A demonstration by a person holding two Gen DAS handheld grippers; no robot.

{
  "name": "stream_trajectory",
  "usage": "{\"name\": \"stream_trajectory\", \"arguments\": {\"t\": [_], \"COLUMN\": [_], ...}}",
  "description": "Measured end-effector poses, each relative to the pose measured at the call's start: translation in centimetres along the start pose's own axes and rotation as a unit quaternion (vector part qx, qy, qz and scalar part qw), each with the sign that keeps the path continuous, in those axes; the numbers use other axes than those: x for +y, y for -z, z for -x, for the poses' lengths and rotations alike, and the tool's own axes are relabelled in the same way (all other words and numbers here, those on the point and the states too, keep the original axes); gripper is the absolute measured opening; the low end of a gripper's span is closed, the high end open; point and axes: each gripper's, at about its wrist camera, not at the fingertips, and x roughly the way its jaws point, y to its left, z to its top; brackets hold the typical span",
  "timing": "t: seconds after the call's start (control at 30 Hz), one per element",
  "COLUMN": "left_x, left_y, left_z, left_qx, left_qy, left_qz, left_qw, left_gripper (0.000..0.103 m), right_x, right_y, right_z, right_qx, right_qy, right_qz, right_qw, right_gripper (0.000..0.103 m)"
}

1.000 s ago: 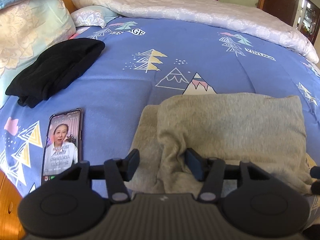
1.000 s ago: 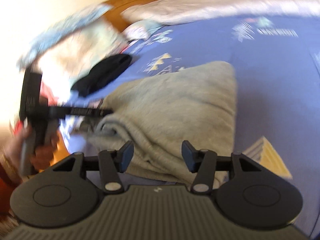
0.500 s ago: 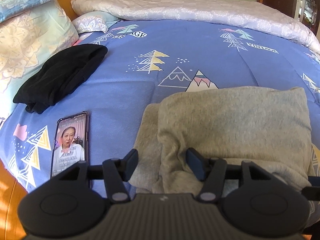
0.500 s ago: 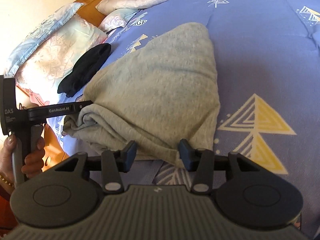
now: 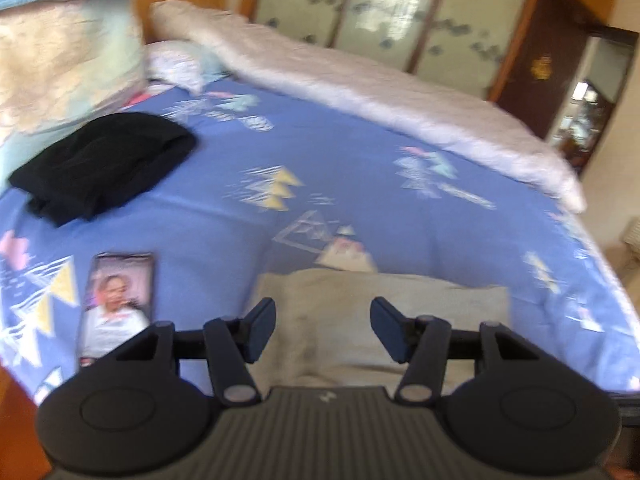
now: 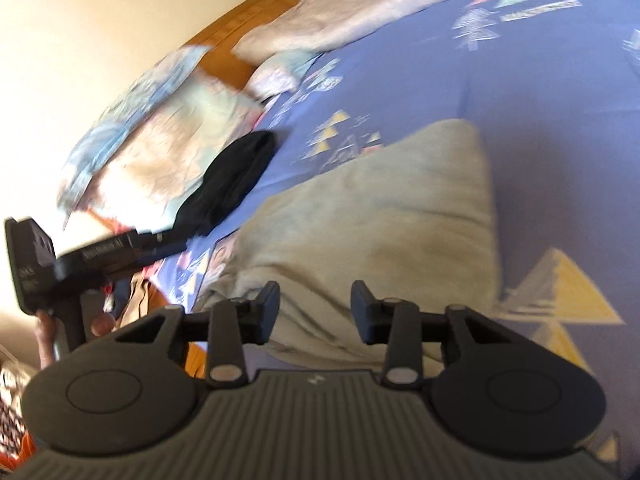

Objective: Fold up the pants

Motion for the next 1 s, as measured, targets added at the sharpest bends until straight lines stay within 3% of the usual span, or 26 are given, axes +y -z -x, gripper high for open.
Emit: {"name": "stream_trajectory", "arguments": {"t": [0.07,0.2,0.33,0.6,0.63,0.73,0.77,0.8,0.9,1.0], "left_x": [-1.1,-2.1,-1.2,0.6,0.9,2.1,2.5,3.0,4.3,5.2], "left_y": [0.5,2.5,4.9,5.3,5.0,3.5,3.0,2.5,1.6,1.4], "left_z": [-0.8,-3.2,-4.8,-3.0,-2.4,-0.9,-0.9,-1.1,-2.8,-5.4], "left_qx": [0.012,0.066,0.118,0.114,0.103,0.060,0.052,0.049,0.059,0.095], "left_qy": [0.018,0.020,-0.009,-0.006,-0.010,-0.036,-0.043,-0.052,-0.056,-0.035], "left_qz": [-0.018,-0.043,-0.054,-0.036,-0.035,-0.025,-0.019,-0.013,-0.003,0.011], "left_qw": [0.9996,0.9967,0.9915,0.9928,0.9940,0.9973,0.9975,0.9974,0.9967,0.9948], "left_gripper": [0.052,0.047,0.046,0.047,0.048,0.066,0.079,0.089,0.094,0.103], "right_x": [0.6,1.4,0.9,-0.1,-0.2,-0.3,-0.5,-0.9,-2.8,-5.4], "right_y": [-0.1,0.6,1.5,2.2,2.2,1.6,1.3,1.0,0.5,0.5], "right_z": [-1.7,-4.7,-6.4,-5.7,-5.2,-2.5,-1.3,-0.1,3.4,5.2], "right_qx": [0.020,0.069,0.102,0.141,0.137,0.096,0.074,0.051,-0.020,-0.057], "right_qy": [-0.003,-0.002,-0.004,-0.045,-0.048,-0.066,-0.068,-0.064,-0.021,0.039], "right_qz": [0.005,0.019,0.009,-0.021,-0.022,-0.023,-0.022,-0.021,-0.031,-0.060], "right_qw": [1.000,0.997,0.995,0.989,0.989,0.993,0.995,0.996,0.999,0.996], "right_gripper": [0.035,0.033,0.033,0.034,0.035,0.035,0.037,0.043,0.067,0.079]}}
